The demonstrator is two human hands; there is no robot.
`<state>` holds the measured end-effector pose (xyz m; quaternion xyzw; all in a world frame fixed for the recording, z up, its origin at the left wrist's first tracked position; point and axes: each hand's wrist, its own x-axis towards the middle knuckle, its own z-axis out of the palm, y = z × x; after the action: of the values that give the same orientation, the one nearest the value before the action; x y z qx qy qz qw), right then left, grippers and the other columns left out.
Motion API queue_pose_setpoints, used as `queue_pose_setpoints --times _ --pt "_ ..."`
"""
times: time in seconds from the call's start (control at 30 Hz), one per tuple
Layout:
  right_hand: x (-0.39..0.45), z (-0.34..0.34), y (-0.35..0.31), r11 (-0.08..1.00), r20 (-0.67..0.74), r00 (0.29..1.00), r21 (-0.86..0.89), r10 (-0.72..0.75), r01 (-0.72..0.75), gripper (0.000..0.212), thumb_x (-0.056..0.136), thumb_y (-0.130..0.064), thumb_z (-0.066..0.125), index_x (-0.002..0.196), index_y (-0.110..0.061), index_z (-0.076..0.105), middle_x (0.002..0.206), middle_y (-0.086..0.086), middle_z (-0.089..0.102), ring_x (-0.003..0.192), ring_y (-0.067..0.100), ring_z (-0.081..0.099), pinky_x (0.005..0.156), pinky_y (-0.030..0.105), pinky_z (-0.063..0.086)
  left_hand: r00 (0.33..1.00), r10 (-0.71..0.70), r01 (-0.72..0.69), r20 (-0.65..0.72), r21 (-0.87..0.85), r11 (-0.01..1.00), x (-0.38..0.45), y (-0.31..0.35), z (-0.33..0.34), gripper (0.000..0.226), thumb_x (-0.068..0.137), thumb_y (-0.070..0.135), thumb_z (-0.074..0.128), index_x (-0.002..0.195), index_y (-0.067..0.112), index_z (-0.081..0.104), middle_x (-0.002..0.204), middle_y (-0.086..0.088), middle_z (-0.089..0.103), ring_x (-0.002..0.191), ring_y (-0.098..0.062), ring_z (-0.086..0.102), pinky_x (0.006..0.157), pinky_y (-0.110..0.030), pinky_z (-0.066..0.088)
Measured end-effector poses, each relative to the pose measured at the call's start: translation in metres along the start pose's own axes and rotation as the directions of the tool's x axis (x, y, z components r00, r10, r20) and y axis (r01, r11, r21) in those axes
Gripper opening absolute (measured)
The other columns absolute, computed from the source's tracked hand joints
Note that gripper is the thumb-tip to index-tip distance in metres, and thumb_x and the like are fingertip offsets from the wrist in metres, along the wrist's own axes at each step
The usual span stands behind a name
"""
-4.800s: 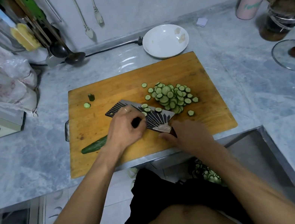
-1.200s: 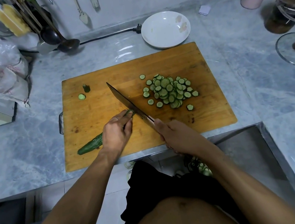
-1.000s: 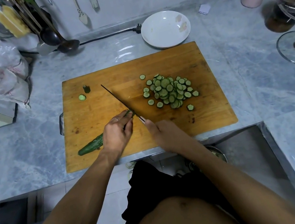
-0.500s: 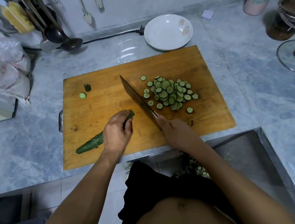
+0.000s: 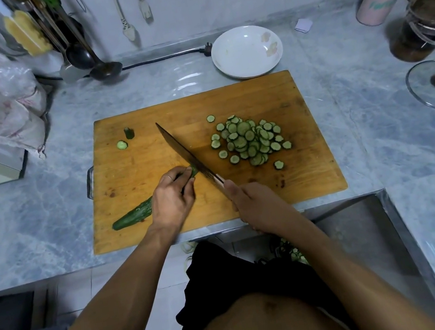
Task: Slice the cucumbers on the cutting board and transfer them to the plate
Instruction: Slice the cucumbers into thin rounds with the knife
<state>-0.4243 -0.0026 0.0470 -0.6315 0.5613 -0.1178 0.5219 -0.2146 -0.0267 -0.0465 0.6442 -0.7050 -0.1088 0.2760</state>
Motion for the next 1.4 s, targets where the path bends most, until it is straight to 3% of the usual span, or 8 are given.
queue_pose_setpoints --times 0.23,0.37,0.5,0.73,1.03,1.4 --pt "-0.005 0.001 -0.001 1.0 0.004 1.0 0.016 -0.007 0.007 0.063 0.103 -0.054 0.022 0.074 -0.008 0.054 0.068 0.013 0.053 0.063 0.026 0.053 0.07 0.043 0.051 1.0 -0.015 0.015 0.018 -0.028 0.999 0.001 -0.002 0.0 0.023 0.092 0.016 0.062 0.112 0.007 0.071 0.117 -0.006 0.065 0.104 -0.023 0.061 0.085 -0.033 0.054" --pt "-0.007 0.003 -0.004 1.0 -0.008 1.0 -0.01 -0.01 0.01 0.064 0.104 -0.052 0.02 0.071 -0.008 0.053 0.069 0.015 0.054 0.073 0.037 0.059 0.073 0.042 0.049 0.999 -0.02 0.021 0.027 -0.033 0.999 0.002 -0.003 0.0 0.023 0.092 0.017 0.061 0.111 0.008 0.071 0.116 -0.005 0.065 0.104 -0.023 0.061 0.083 -0.036 0.055" --pt "-0.008 0.004 -0.004 1.0 -0.002 1.0 -0.015 -0.02 0.02 0.063 0.104 -0.052 0.019 0.065 -0.011 0.046 0.065 0.013 0.05 0.063 0.026 0.051 0.068 0.039 0.045 0.999 -0.01 0.011 0.034 -0.04 0.999 0.003 -0.004 0.0 0.023 0.092 0.017 0.061 0.11 0.007 0.072 0.114 -0.006 0.066 0.1 -0.024 0.063 0.08 -0.037 0.056" --pt "-0.006 0.006 -0.002 1.0 0.006 1.0 0.01 -0.008 0.008 0.064 0.103 -0.055 0.019 0.069 -0.01 0.049 0.067 0.014 0.049 0.063 0.024 0.05 0.064 0.034 0.038 0.999 -0.004 0.005 0.041 -0.044 0.999 0.004 -0.004 -0.002 0.023 0.091 0.015 0.062 0.11 0.007 0.072 0.114 -0.006 0.066 0.099 -0.025 0.063 0.081 -0.037 0.055" --pt "-0.006 0.002 -0.005 1.0 0.036 0.999 0.008 0.023 -0.023 0.065 0.101 -0.058 0.019 0.074 -0.01 0.053 0.069 0.014 0.054 0.061 0.024 0.053 0.062 0.032 0.041 0.999 -0.028 0.03 0.038 -0.049 0.998 0.003 -0.004 -0.001 0.025 0.091 0.016 0.062 0.112 0.007 0.071 0.116 -0.007 0.066 0.1 -0.025 0.063 0.083 -0.035 0.055" --pt "0.022 0.029 -0.01 0.997 0.008 1.0 -0.081 0.001 0.0 0.06 0.106 -0.047 0.017 0.06 -0.014 0.037 0.059 0.003 0.044 0.056 0.015 0.041 0.052 0.031 0.026 0.998 -0.028 0.027 0.058 0.016 0.999 0.005 -0.004 -0.001 0.024 0.088 0.013 0.064 0.11 0.006 0.072 0.118 -0.008 0.066 0.105 -0.028 0.061 0.085 -0.032 0.051"
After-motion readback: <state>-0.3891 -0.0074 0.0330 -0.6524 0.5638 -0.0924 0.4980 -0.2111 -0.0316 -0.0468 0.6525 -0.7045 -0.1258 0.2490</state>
